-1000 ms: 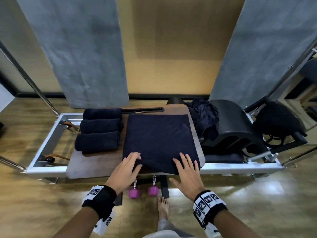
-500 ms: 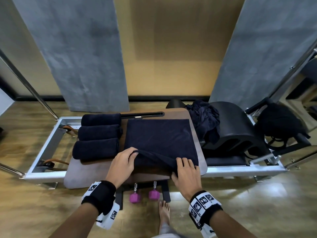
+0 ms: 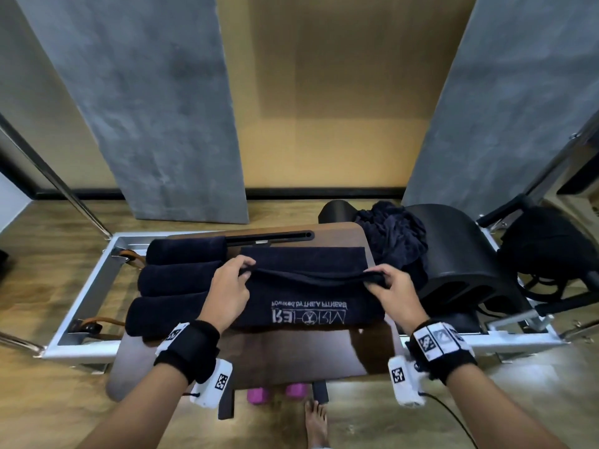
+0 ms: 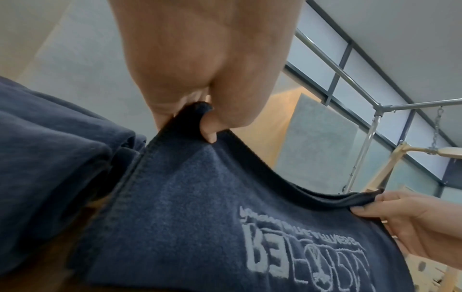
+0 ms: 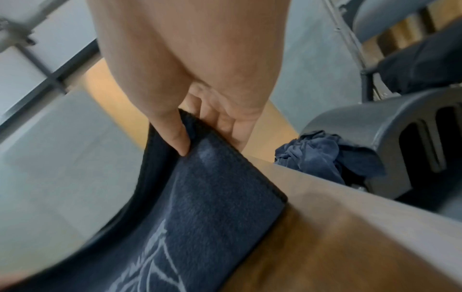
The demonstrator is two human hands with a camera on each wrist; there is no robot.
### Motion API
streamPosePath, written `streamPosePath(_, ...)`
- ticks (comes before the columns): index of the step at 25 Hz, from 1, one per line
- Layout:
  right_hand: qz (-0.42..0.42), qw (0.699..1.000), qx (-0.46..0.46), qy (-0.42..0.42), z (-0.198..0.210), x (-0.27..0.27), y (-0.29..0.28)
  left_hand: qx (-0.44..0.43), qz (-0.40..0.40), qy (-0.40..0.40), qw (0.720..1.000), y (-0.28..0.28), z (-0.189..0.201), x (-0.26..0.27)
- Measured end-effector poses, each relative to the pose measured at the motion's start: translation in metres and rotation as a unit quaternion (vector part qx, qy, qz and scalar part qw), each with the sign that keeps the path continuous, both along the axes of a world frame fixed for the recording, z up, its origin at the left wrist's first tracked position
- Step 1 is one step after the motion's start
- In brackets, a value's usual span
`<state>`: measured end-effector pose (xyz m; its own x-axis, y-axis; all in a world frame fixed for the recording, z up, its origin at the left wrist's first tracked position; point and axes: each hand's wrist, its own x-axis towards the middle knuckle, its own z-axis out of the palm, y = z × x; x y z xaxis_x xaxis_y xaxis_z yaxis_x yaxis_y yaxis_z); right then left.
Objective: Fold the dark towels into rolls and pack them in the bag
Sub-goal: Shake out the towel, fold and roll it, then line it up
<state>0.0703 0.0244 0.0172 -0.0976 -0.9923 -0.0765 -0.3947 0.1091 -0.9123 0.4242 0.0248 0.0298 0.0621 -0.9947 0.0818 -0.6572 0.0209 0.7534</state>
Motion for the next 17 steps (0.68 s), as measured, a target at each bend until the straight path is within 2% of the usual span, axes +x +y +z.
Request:
streamPosePath(3,-0.023,0.992,0.027,-0.121,-0.005,-0.005,-0.046,0.024,0.054,0.014,0.998,-0.037,0.0,-0.006)
streamPosePath(6,-0.059,0.983,0.078,-0.155,-0.017,-0.003,-0.082,0.07,0.098,0.015,0.993,-0.067,-0.006,-0.012)
streamPosePath(7,-0.077,0.983,0.095,-0.134,-0.023,-0.004,-0.092,0.082,0.11,0.009,0.99,-0.076,-0.009,-0.014)
streamPosePath(10,-0.145,0.983,0.113,0.017,-0.035,-0.01,-0.107,0.081,0.113,-0.047,0.989,-0.089,-0.016,-0.025)
streamPosePath(12,-0.162,0.977,0.047,0.126,-0.034,-0.012,-0.106,0.042,0.088,-0.107,0.989,-0.085,-0.019,-0.037)
streamPosePath(14,-0.116,0.98,-0.036,0.159,-0.033,-0.005,-0.101,-0.016,0.044,-0.145,0.988,-0.069,-0.024,-0.055)
streamPosePath(17,0.041,0.985,-0.069,0.155,-0.031,0.011,-0.092,-0.048,-0.086,-0.137,0.986,-0.038,-0.035,-0.088)
